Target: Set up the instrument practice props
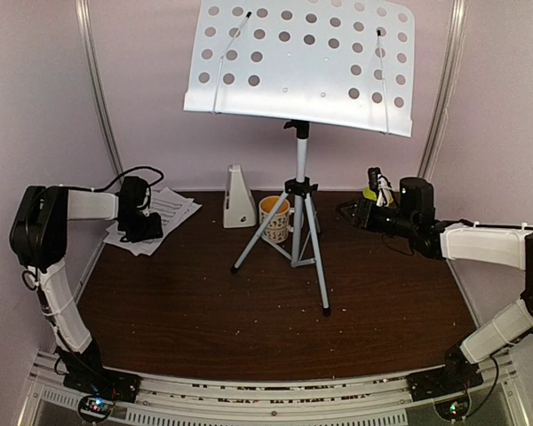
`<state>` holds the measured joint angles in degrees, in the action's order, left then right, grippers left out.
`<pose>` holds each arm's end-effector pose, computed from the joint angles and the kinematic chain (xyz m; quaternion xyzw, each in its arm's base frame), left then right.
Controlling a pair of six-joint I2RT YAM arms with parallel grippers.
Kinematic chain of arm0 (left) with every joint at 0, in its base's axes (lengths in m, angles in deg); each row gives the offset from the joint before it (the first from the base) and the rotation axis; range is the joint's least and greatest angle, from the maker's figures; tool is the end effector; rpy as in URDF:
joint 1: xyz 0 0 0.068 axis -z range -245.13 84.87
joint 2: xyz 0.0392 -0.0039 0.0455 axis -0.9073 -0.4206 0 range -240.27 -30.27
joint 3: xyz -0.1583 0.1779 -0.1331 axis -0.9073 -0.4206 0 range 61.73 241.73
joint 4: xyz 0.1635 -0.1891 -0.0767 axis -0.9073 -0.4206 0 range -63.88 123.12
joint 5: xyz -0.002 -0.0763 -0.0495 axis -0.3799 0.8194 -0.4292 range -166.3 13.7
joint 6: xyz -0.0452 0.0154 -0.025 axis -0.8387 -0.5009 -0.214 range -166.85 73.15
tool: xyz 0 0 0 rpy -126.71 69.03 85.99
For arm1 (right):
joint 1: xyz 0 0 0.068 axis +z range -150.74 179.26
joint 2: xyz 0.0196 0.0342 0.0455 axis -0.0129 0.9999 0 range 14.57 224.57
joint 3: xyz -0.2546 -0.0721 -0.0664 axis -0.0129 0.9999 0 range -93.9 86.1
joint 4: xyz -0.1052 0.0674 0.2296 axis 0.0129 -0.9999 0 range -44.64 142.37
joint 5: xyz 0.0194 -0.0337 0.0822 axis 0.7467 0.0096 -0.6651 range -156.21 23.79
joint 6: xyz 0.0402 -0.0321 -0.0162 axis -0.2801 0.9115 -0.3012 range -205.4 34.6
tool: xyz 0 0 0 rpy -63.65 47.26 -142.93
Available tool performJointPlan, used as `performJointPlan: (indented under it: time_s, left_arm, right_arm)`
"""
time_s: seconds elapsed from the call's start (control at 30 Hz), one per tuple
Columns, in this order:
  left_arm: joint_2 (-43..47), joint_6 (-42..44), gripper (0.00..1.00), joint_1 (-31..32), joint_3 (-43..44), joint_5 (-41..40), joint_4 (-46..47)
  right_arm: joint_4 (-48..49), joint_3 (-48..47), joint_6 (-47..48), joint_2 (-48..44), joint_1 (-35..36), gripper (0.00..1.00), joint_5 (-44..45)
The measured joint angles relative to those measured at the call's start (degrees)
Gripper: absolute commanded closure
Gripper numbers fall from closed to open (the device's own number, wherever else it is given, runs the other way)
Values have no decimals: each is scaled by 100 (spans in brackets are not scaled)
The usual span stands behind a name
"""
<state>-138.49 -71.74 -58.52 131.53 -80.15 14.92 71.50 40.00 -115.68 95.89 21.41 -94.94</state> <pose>0.3897 -0.0427 0.1675 -0.1616 0.9437 -0.0470 0.2850 0.2863 0.1350 0.2531 -0.0939 0.7827 0.4351 0.4350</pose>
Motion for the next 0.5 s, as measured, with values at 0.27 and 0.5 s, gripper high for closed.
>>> performJointPlan:
  time_s: [0.27,0.5]
  left_arm:
    - [-59,-4,47,-9,387,-321,-634]
    - [-979,649,48,-28,2579,-1770,-1932]
  right_arm:
    - [-7,70,-13,-42,0,50,0]
    - [61,72,-59,-42,0,50,-22]
